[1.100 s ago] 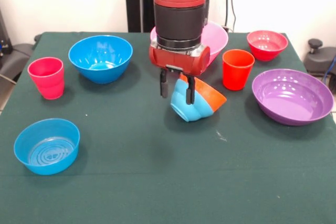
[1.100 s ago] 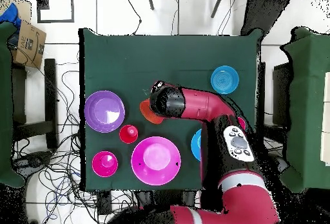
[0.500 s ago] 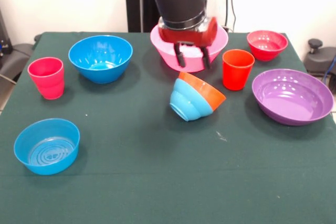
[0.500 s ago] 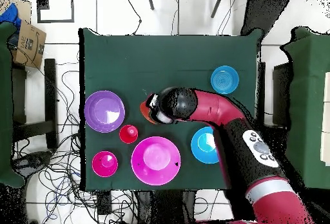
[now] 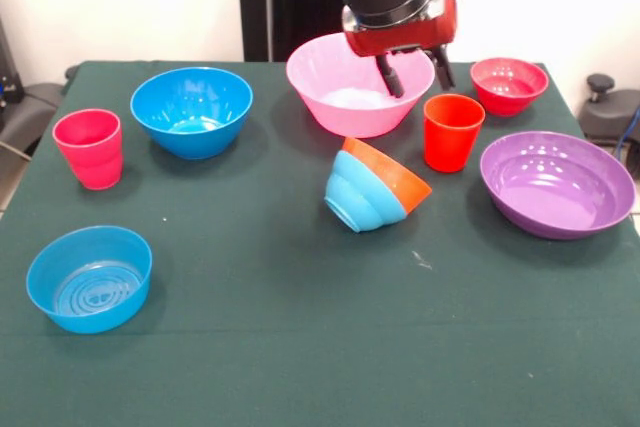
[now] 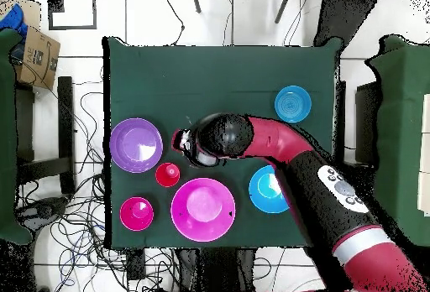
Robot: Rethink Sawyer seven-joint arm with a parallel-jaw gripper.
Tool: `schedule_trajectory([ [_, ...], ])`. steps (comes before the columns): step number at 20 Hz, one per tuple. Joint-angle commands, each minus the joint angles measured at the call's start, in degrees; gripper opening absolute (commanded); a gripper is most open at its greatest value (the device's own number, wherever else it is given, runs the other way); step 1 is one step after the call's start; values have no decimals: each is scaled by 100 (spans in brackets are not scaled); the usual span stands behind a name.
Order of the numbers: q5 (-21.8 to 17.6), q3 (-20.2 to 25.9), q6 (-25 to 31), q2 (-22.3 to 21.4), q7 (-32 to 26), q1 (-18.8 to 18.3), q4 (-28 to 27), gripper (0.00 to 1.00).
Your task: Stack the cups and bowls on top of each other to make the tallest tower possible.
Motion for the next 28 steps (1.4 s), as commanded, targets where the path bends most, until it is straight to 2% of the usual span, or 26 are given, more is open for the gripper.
schedule_trajectory([
  [1, -1088, 186, -688, 332, -955, 144, 439, 100],
  [4, -1286, -630, -2018, 108, 682, 572, 452, 100],
  [5, -1421, -1065, -2466, -44, 1241, 860, 346, 100],
  [6, -1515, -1529, -2663, -163, 1699, 1183, 185, 100],
  [8, -1509, -2233, -2760, -207, 2187, 1648, -88, 100],
  [13, -1215, -3663, -2949, 106, 2579, 2563, -629, 100],
  [15, -1124, -4013, -2968, 224, 2565, 2794, -726, 100],
  [22, -875, -4520, -3215, 406, 2811, 3162, -766, 100],
  [28, -372, -5150, -3770, 554, 3491, 3637, -661, 100],
])
